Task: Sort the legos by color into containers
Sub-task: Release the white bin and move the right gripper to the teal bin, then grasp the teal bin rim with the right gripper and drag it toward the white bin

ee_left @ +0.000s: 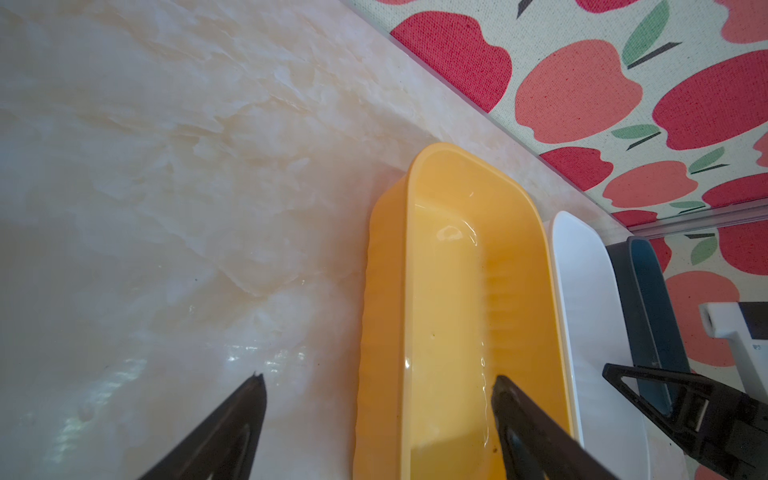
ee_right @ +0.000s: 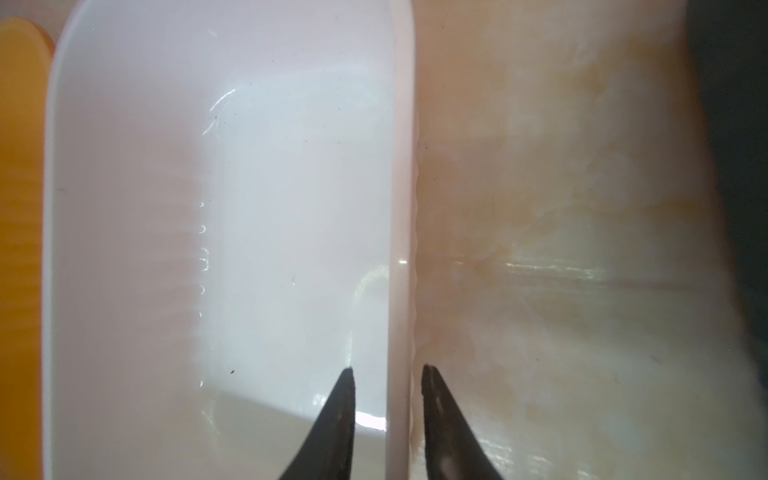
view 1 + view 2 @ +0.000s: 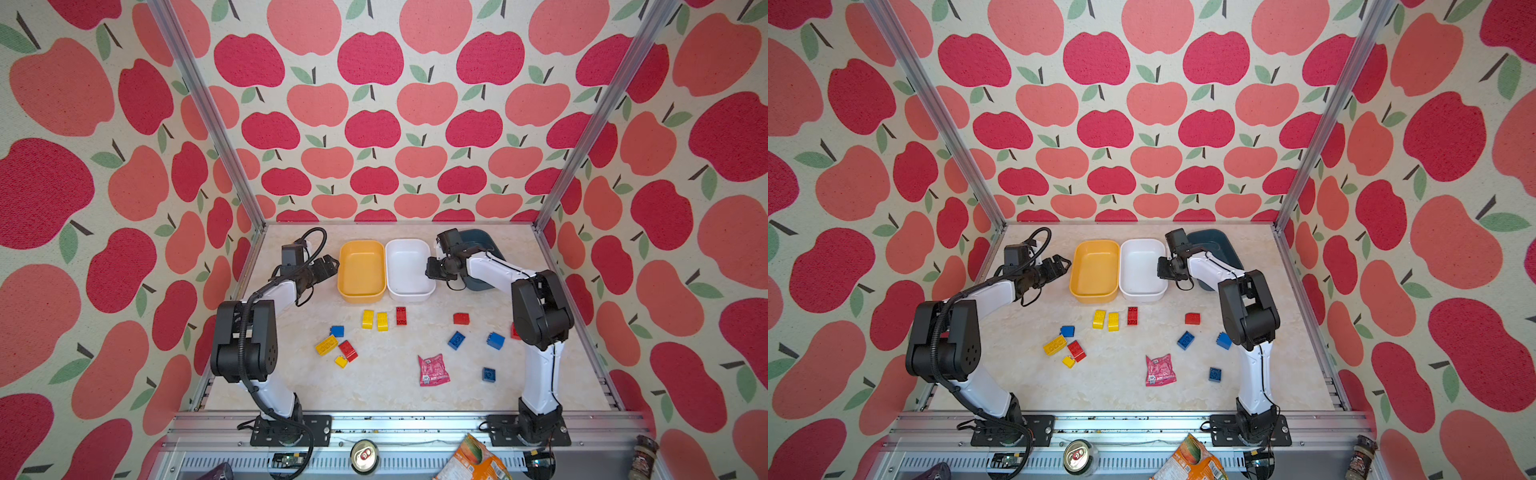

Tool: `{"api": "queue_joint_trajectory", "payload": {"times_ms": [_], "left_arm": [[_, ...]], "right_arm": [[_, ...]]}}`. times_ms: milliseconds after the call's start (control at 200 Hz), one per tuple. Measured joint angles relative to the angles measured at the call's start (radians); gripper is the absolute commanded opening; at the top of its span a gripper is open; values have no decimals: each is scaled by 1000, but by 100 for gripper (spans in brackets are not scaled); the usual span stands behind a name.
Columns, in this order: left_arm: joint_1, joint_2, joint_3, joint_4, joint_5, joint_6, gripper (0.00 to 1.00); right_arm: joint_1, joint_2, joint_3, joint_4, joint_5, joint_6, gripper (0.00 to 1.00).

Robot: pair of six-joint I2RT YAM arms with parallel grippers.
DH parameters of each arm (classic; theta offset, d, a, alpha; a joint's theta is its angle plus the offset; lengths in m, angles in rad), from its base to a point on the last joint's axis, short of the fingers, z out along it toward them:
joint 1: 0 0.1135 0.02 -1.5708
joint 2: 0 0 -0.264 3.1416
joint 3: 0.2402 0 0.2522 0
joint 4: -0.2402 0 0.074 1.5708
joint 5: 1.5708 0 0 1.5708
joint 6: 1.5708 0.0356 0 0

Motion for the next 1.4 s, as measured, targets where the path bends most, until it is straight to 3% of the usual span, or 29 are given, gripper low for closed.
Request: {"api": "queue_joint_trajectory", "payload": {"times_ms": [290, 475, 840, 1106, 1401], "left_arm": [[0, -1, 0, 0, 0, 0, 87], [3, -1, 0, 6, 1, 0, 88], [6, -30, -15, 20, 8, 0, 89], [20, -41, -20, 22, 8, 0, 89], [20, -41, -26, 22, 9, 0, 89]], "right_arm": [[-36, -100, 1, -70, 53, -77, 50], [-168, -146, 18, -116, 98, -167, 57], [-372, -106, 67, -143, 237, -309, 58], [-460, -32, 101, -147, 232, -344, 53], [-472, 26, 122, -152, 172, -367, 36]]}}
